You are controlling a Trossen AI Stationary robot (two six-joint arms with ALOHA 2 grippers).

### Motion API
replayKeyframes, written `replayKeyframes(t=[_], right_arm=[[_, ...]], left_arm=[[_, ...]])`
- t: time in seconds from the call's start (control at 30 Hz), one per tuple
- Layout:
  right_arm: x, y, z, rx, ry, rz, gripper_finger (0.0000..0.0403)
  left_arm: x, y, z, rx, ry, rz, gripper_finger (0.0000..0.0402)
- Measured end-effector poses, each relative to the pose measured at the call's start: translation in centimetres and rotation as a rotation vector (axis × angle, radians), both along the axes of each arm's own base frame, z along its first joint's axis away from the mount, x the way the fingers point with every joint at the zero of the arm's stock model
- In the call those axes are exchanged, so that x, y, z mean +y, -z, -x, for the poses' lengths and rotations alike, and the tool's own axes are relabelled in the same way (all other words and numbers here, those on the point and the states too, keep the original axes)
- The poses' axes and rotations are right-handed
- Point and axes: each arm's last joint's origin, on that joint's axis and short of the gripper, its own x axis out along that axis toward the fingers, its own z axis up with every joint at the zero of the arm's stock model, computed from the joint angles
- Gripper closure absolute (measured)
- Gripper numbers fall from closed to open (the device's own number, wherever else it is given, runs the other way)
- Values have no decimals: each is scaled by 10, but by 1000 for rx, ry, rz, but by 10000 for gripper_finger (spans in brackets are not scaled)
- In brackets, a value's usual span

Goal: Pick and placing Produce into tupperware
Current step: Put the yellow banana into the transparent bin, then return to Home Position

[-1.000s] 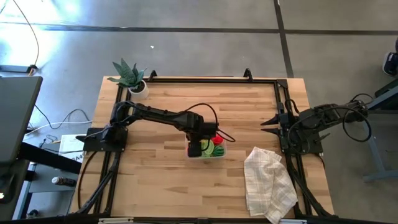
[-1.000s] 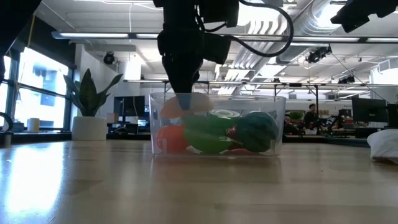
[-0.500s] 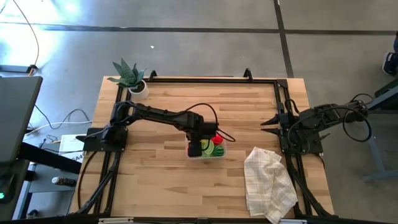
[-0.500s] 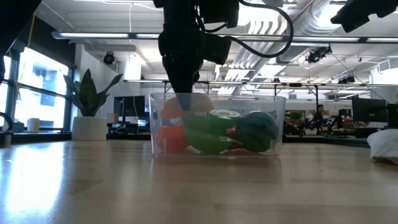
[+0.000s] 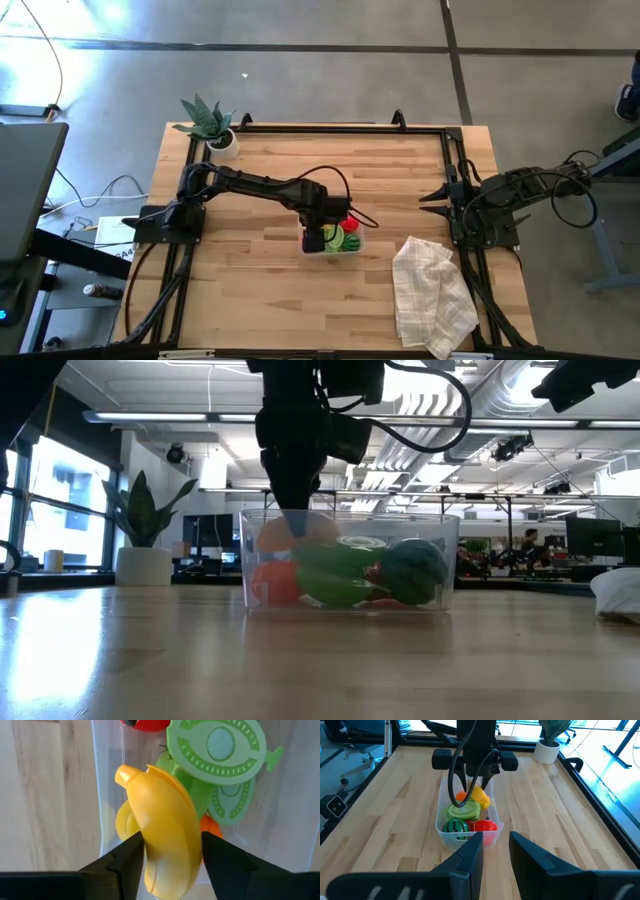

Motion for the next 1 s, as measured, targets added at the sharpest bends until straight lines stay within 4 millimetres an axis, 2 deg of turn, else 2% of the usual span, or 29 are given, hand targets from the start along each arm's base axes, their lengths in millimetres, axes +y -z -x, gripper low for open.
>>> replayKeyframes(t=[0.27,0.5,0.77,1.0], right_arm=[[0,0,0,0,0,0,318],[0,0,0,0,0,0,318],[0,0,0,0,0,0,318],[0,0,0,0,0,0,318]], left_arm=[[0,0,0,-2,-3,3,174],[-1,-6,-3,-23,2,19,184],[0,-39,-11,-101,12,1,199],[0,-77,-10,-117,9,-19,196]])
